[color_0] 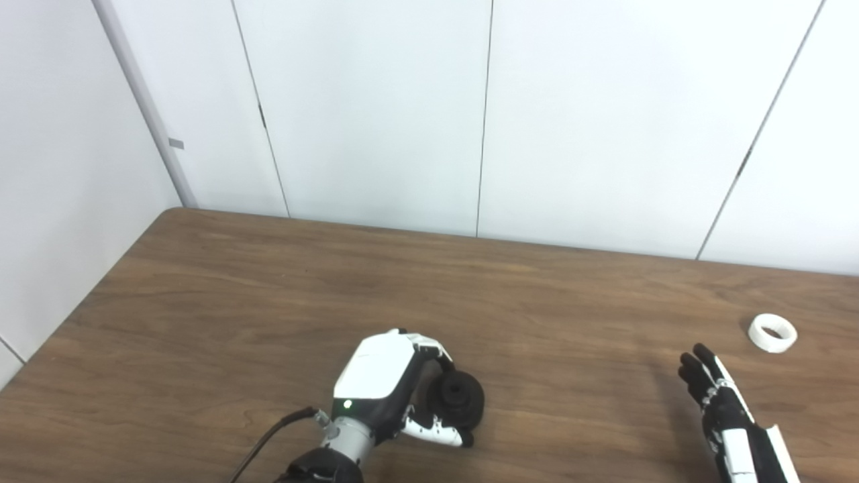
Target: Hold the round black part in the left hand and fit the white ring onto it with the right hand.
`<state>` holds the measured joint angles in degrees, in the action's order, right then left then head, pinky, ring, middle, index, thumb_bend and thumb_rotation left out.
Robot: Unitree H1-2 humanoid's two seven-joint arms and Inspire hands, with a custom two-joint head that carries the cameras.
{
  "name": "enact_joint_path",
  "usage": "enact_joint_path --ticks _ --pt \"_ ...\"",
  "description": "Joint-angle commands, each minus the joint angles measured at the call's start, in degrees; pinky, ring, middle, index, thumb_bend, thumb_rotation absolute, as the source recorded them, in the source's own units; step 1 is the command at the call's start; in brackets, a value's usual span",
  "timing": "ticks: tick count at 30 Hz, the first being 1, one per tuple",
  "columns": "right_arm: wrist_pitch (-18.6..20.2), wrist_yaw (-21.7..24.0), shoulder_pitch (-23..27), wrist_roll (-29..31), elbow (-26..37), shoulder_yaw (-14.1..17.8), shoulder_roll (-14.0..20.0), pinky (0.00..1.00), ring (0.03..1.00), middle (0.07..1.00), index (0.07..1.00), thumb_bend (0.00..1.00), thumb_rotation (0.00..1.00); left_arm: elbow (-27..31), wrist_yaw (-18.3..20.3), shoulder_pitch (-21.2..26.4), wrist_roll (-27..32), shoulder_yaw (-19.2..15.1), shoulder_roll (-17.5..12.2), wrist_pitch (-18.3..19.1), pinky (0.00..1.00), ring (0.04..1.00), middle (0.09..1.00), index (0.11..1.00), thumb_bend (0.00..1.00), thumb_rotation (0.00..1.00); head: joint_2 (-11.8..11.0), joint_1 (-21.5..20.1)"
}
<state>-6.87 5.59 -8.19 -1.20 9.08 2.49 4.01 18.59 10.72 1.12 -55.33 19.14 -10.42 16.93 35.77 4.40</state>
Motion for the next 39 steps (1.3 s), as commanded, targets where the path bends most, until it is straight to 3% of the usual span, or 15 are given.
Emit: enact_joint_path --ticks 1,20,39 --pt "0.68 -1.20 -3.04 0.33 -1.87 -1.04 -2.18 0.99 0.933 0.929 0.939 0.54 1.00 0.50 -1.64 0.74 -1.36 0.22 0.52 -1.15 0.94 0.854 0.776 0.483 0.52 0.05 0.30 -0.39" --pt "4.40 -4.16 -3.43 -3.53 2.62 -4.63 -3.29 0.98 0.940 0.929 0.941 0.51 1.00 -3.91 0.70 -2.04 -4.08 4.77 1.02 0.12 0.98 0.894 0.804 0.483 0.52 0.05 3.35 -6.24" --pt "6.35 -5.26 -2.83 -2.83 4.21 -5.62 -2.47 1.00 0.958 0.936 0.948 0.51 1.00 -8.12 -3.86 -3.25 -3.95 5.66 0.57 -2.15 0.99 0.872 0.796 0.481 0.52 0.05 5.58 -7.37"
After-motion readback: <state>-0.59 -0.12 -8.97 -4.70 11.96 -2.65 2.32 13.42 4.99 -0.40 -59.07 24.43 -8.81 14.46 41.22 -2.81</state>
